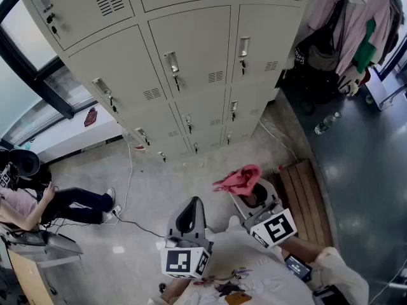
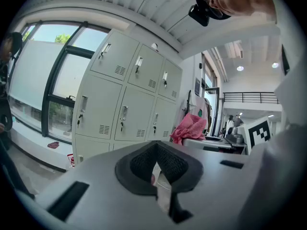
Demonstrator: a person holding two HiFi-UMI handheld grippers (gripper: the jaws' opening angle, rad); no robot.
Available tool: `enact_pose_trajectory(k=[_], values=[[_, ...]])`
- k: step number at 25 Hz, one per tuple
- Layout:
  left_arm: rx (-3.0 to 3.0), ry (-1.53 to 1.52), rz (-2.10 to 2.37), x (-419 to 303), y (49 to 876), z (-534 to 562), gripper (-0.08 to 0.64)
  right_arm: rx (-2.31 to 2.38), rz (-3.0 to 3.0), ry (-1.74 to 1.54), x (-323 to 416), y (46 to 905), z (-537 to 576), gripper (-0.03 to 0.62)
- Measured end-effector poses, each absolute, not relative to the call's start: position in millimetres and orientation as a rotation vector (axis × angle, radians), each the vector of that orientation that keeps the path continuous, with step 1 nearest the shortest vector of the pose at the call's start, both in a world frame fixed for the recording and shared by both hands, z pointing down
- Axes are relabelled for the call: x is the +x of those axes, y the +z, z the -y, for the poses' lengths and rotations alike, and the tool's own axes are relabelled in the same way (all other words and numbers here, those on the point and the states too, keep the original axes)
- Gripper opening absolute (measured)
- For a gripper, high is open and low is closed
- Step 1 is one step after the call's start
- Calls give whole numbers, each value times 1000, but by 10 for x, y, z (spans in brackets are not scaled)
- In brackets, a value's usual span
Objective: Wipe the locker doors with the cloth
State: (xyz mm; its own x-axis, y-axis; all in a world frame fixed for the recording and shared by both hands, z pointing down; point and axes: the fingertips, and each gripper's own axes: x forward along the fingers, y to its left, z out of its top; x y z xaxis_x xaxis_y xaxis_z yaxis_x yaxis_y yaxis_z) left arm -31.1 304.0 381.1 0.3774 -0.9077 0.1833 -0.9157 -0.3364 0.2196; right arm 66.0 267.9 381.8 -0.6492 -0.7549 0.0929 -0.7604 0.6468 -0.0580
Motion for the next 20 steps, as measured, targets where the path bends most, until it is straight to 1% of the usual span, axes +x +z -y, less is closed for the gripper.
enact_pose_trajectory(k=[5, 14, 20], values=[[2370, 45, 1615, -172, 3783, -3018, 6, 1264, 2801, 163, 736, 3857, -2708, 158], [2325, 48, 1659, 186, 3833, -2973, 6, 1230, 2863, 227, 1084, 3895, -2617, 161], [2253, 55, 1708, 260, 3953, -2824, 6, 1159, 2900, 219, 1141, 3960, -2485, 161]])
